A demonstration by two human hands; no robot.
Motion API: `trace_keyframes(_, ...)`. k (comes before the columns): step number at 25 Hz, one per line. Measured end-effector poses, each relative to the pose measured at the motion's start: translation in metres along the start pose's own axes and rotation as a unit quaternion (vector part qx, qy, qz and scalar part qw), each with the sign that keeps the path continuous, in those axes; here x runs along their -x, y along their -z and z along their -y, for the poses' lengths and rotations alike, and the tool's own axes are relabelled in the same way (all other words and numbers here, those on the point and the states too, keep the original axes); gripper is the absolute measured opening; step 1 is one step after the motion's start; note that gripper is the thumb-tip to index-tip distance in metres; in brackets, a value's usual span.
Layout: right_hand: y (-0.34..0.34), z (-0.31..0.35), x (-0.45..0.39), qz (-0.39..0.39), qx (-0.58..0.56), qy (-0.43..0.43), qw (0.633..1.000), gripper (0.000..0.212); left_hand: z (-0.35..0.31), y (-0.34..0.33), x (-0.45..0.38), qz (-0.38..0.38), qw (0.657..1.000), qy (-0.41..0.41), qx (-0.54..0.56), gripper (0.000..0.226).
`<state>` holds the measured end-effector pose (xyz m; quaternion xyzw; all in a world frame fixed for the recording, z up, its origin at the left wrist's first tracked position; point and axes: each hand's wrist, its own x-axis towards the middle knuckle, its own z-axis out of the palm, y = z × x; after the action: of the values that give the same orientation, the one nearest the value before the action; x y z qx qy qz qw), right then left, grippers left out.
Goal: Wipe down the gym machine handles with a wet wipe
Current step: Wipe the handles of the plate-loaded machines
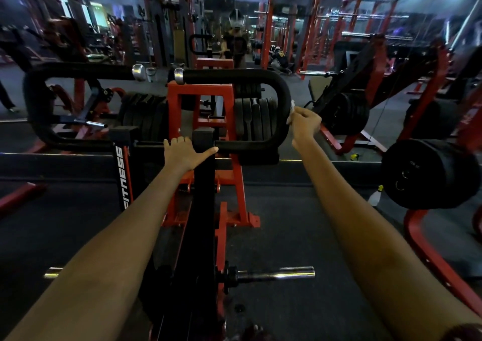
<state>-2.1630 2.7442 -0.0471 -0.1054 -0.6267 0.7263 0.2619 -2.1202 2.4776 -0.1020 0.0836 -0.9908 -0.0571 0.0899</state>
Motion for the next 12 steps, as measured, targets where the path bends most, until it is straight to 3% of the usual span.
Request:
trace_keyframes(5,-0.019,0.018,-0.014,-0.038,0.152,0.166,0.974,0.024,0.0,-0.006,0.0,-0.034,0.999,-0.002,0.025,0.103)
trace_keyframes(12,-0.045,0.038,-0.026,0.028,0.251,0.41,0.876,0.018,0.0,-0.012,0.003,-0.074,0.997,-0.012,0.018,0.098)
